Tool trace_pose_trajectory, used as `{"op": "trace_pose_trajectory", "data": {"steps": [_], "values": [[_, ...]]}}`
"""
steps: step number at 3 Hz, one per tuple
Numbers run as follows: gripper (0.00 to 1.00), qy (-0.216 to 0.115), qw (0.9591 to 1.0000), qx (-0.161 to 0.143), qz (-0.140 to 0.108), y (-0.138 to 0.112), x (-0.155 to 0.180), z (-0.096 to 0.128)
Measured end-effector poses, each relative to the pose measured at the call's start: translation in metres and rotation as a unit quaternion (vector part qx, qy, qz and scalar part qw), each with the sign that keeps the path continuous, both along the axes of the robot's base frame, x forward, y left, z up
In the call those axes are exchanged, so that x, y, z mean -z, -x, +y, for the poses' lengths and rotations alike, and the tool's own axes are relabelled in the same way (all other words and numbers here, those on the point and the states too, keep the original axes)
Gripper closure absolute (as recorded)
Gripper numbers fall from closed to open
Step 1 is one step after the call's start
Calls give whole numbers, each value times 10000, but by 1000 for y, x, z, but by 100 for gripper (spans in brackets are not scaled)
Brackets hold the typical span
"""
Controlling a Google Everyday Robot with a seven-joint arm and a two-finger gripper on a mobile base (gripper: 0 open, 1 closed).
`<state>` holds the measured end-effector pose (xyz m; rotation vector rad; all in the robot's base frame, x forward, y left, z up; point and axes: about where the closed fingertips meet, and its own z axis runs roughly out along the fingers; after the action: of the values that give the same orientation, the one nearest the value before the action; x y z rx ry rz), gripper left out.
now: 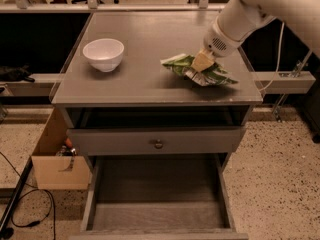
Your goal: Place green jalapeno chip bag into middle drawer
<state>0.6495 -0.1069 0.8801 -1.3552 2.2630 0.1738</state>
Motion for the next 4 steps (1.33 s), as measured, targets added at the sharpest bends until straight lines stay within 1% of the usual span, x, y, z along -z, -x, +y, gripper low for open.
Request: {"op": "trace_pose_trajectory", "data": {"steps": [1,2,3,4], "values": [[100,38,9995,292,-147,45,-34,-32],[100,-174,9968,629,-453,125,-60,-50],[100,-519,9932,887,-553,180,-48,-53],[100,-552,9930,993,-330,192,-26,-57]]}}
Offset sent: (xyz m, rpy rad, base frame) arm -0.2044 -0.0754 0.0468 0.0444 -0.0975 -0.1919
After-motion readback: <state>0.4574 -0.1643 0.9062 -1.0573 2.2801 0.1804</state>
